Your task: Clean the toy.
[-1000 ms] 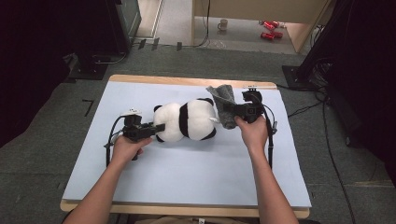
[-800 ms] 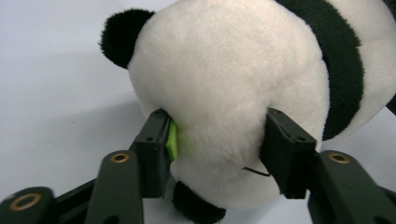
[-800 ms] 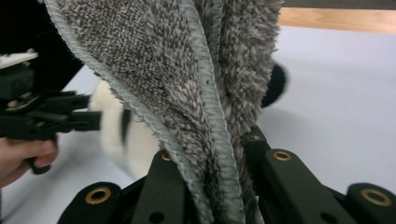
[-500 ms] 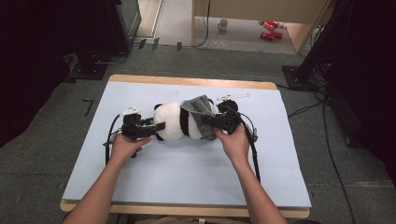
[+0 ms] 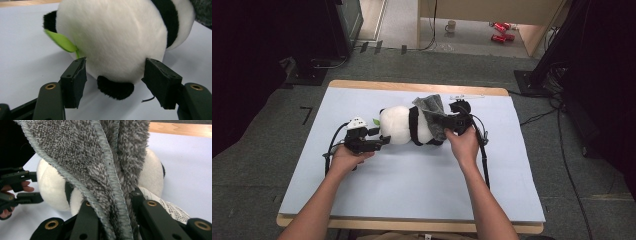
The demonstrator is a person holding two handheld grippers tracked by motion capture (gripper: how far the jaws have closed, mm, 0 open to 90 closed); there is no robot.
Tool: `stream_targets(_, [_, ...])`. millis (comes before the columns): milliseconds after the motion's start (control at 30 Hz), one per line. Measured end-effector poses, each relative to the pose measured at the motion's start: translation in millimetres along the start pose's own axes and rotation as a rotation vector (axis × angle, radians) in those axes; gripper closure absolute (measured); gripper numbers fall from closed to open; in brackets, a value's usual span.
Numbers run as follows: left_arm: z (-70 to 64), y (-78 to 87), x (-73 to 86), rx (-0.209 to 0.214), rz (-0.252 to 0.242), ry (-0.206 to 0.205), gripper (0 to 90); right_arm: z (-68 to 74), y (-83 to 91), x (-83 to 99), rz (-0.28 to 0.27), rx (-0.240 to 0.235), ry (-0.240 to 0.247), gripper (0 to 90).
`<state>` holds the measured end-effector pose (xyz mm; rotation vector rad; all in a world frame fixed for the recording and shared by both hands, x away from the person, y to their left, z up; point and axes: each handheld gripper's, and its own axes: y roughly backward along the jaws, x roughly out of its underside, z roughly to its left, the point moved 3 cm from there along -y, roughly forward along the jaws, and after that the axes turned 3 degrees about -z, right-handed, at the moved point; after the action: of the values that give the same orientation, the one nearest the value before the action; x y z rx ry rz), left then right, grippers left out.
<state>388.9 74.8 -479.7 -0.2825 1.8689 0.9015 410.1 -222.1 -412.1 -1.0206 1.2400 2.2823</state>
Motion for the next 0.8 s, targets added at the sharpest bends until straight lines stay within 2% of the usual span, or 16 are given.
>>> stream_targets(100, [-0.1,-6.1,-1.2,-0.006,-0.021,0.028,32.1,-2.4,-2.0,-2.1,0.004,0.006,-0.001,76.7])
stream_targets(200, [-0.8,-10.9,-1.7,-0.014,-0.032,0.021,28.7,-4.7,-4.4,-3.0,0.004,0.010,-0.005,76.7])
stream_targets(333, [-3.9,-15.9,-1.5,0.011,-0.025,0.034,24.7,-5.0,-6.5,-3.0,0.002,0.014,-0.009,76.7])
stream_targets(400, [-8.1,-22.3,0.5,0.011,-0.014,-0.007,17.1,-4.5,-6.9,-2.6,0.001,0.011,-0.007,76.7])
stream_targets(467, [-12.7,-28.5,1.4,-0.033,-0.017,-0.065,15.6,-3.6,-7.4,-2.4,0.003,0.010,-0.009,76.7])
stream_targets(533, [-12.8,-30.1,0.4,-0.057,-0.025,-0.069,19.1,-3.4,-6.9,-2.6,0.003,0.016,-0.011,76.7])
stream_targets(633, [-12.8,-27.8,1.0,-0.071,-0.027,-0.086,30.2,-4.0,-5.2,-2.9,0.005,0.009,-0.012,76.6])
stream_targets(733, [-13.3,-25.0,-0.7,-0.077,-0.028,-0.071,42.3,-0.7,-2.3,-4.4,0.002,0.008,-0.008,76.8])
stream_targets(800, [-14.1,-23.3,-1.6,-0.077,-0.032,-0.066,46.7,3.0,1.9,-6.5,-0.011,-0.003,-0.014,77.2])
